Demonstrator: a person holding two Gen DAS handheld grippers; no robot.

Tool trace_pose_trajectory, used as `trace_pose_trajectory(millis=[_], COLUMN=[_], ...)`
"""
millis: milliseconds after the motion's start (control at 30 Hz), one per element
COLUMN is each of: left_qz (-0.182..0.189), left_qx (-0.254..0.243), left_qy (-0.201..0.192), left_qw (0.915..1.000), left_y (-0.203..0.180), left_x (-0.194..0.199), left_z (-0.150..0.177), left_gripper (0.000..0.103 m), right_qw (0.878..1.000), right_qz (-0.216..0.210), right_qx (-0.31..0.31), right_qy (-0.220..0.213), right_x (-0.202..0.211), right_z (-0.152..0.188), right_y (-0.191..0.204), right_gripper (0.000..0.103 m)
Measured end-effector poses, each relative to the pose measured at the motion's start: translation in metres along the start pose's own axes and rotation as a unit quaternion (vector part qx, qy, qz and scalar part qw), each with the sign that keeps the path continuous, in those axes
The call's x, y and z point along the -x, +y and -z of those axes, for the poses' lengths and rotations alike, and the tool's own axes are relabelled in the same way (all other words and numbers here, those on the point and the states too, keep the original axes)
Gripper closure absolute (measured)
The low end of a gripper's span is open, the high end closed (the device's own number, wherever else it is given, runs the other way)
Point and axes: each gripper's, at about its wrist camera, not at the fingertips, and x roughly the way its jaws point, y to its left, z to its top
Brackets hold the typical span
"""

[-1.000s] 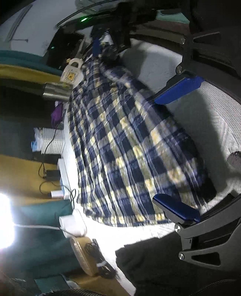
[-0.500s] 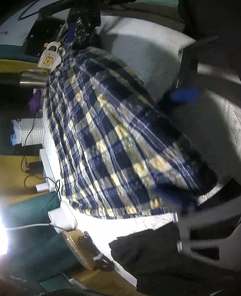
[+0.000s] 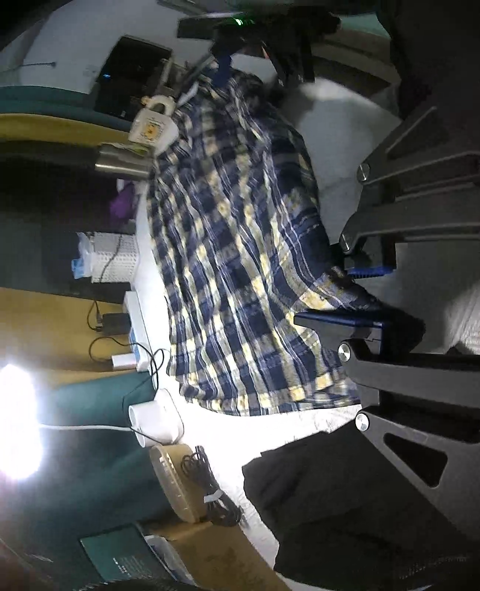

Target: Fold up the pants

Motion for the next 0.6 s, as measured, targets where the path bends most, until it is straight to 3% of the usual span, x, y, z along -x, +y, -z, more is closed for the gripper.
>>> trace_pose_trajectory(millis=[67,200,400,467,567,600], left_qz=[0.002,-0.002,-0.004,-0.010,-0.014,-0.016], left_qx=[-0.003,-0.008,-0.006,-0.005,-0.008,-0.011], left_qy=[0.001,0.019,0.040,0.035,0.028,0.027], left_qw=[1.0000,0.9998,0.9992,0.9993,0.9995,0.9995], left_y=[-0.001,-0.003,-0.005,-0.004,-0.005,-0.006], left_x=[0.001,-0.007,-0.022,-0.022,-0.020,-0.019], left_z=[-0.001,0.003,0.011,0.012,0.011,0.010], left_gripper=[0.088,0.088,0.087,0.088,0.089,0.096], right_qw=[1.000,0.999,0.999,0.999,0.997,0.996], right_qz=[0.017,0.006,-0.006,-0.015,-0.035,-0.039], right_qx=[-0.006,-0.041,-0.047,-0.053,-0.071,-0.076], right_qy=[-0.002,0.004,0.005,0.000,-0.005,-0.007], right_x=[-0.004,-0.012,-0.015,-0.015,-0.013,-0.011], right_z=[0.000,0.005,0.013,0.012,0.012,0.011], right_y=[-0.010,-0.040,-0.061,-0.064,-0.071,-0.072], right_gripper=[0.000,0.000,0.003,0.010,0.039,0.046])
